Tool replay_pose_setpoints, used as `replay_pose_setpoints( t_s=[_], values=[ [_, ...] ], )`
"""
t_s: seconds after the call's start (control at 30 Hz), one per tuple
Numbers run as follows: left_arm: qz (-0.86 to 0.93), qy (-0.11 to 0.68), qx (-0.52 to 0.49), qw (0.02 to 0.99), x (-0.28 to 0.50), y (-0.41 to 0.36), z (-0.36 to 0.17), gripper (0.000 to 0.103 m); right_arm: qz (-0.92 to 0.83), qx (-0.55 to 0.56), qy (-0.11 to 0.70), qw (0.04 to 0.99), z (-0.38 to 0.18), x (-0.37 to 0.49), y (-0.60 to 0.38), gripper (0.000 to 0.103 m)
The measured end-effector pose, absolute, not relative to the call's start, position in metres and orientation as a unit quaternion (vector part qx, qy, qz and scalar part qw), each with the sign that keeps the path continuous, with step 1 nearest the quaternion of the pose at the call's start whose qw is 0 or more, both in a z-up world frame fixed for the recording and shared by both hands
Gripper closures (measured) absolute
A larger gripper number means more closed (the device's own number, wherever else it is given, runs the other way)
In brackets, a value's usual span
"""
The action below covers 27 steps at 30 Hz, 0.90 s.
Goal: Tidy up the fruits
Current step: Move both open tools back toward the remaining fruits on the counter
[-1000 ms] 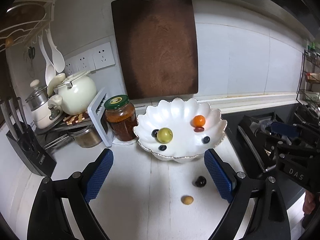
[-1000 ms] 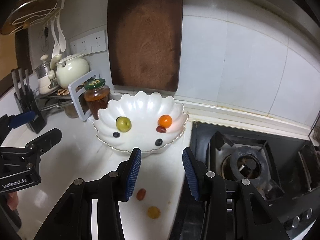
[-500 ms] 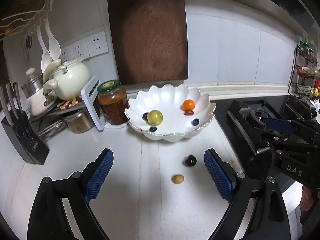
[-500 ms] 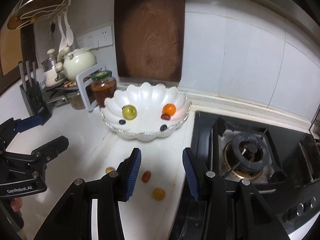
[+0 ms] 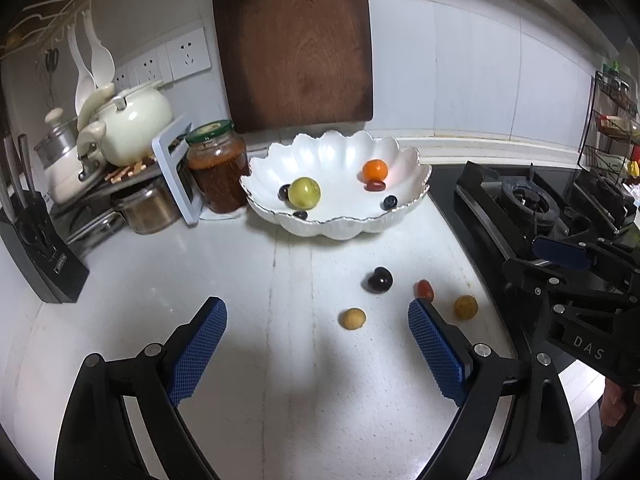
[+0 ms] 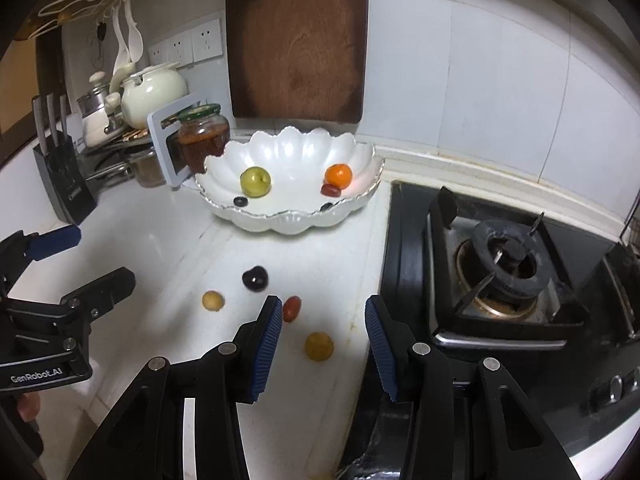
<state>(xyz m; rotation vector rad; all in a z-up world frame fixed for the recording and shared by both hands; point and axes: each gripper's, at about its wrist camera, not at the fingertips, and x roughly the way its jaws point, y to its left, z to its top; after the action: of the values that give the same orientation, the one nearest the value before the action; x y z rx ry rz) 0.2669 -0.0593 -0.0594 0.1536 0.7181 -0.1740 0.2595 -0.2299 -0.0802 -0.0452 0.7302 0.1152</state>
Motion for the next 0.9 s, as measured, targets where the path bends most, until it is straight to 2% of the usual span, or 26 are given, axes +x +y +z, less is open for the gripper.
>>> replay_pose_setpoints(
  t_s=[0.63,0.9],
  values=[
    [-0.104,0.361,0.088,0.923,0.275,-0.065,-0.105,0.011,0.046,-0.014,0.397,0.916,-0.127,0.264,-0.229,0.059],
    [-0.119,0.372,0.084,0.917,0.288,-0.069,-0.121,0.019,0.042,0.006,0.411,0.911,-0.139,0.273,-0.231,0.059]
  ],
)
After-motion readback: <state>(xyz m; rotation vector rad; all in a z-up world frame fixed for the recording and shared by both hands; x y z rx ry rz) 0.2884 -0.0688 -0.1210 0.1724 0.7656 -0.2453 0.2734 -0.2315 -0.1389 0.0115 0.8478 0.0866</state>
